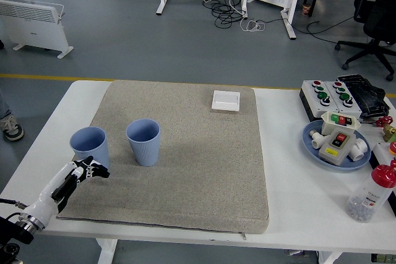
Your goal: Push cup pick cup insert cup
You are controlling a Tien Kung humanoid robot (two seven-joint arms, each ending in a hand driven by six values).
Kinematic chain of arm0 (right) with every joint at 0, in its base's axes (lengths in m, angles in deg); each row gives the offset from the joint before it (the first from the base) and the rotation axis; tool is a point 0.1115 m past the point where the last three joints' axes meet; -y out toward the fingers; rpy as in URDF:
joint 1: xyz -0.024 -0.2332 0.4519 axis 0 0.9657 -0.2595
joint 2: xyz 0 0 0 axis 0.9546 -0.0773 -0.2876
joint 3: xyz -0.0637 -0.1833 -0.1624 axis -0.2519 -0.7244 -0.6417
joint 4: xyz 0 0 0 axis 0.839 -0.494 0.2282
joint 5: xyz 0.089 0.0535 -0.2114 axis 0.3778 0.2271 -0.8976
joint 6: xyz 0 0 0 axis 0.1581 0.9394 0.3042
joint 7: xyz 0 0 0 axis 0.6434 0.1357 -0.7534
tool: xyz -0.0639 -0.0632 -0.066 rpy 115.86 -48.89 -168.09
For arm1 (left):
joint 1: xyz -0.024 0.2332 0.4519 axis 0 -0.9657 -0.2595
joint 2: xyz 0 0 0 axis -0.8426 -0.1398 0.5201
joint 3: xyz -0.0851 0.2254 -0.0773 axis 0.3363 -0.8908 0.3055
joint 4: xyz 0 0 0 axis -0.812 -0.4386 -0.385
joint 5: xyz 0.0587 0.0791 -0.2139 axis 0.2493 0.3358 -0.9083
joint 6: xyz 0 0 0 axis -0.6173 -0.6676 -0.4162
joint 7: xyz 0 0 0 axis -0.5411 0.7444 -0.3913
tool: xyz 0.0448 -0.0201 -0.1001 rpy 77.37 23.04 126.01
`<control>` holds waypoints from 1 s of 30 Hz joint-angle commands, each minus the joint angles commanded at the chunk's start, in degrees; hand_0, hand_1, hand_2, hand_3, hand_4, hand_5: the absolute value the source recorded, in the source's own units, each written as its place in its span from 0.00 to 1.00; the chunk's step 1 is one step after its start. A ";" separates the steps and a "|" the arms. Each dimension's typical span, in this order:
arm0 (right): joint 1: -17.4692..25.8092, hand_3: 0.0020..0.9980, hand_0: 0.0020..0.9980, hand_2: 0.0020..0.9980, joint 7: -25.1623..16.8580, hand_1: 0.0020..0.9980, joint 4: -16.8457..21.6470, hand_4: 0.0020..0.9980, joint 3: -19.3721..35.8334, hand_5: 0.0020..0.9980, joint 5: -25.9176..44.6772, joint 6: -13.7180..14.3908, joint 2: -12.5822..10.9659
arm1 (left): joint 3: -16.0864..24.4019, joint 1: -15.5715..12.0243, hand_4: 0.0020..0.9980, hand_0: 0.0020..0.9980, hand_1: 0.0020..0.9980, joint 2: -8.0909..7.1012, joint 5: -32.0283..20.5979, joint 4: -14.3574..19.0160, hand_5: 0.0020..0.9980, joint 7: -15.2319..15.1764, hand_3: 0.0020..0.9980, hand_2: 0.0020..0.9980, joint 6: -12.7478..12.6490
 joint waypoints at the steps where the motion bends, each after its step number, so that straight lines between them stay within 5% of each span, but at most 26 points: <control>1: 0.00 0.58 0.72 0.65 0.01 0.65 0.00 0.12 0.01 0.47 -0.04 0.00 0.01 | -0.21 0.35 0.56 0.72 0.56 -0.05 -0.38 -0.36 1.00 -0.06 0.49 0.54 0.08; 30: 0.44 0.58 0.72 0.65 0.17 0.65 0.00 0.12 -0.23 0.47 -0.35 0.04 0.08 | -4.77 7.36 0.56 0.72 0.56 -0.41 -0.17 -7.48 1.00 0.79 0.49 0.54 0.46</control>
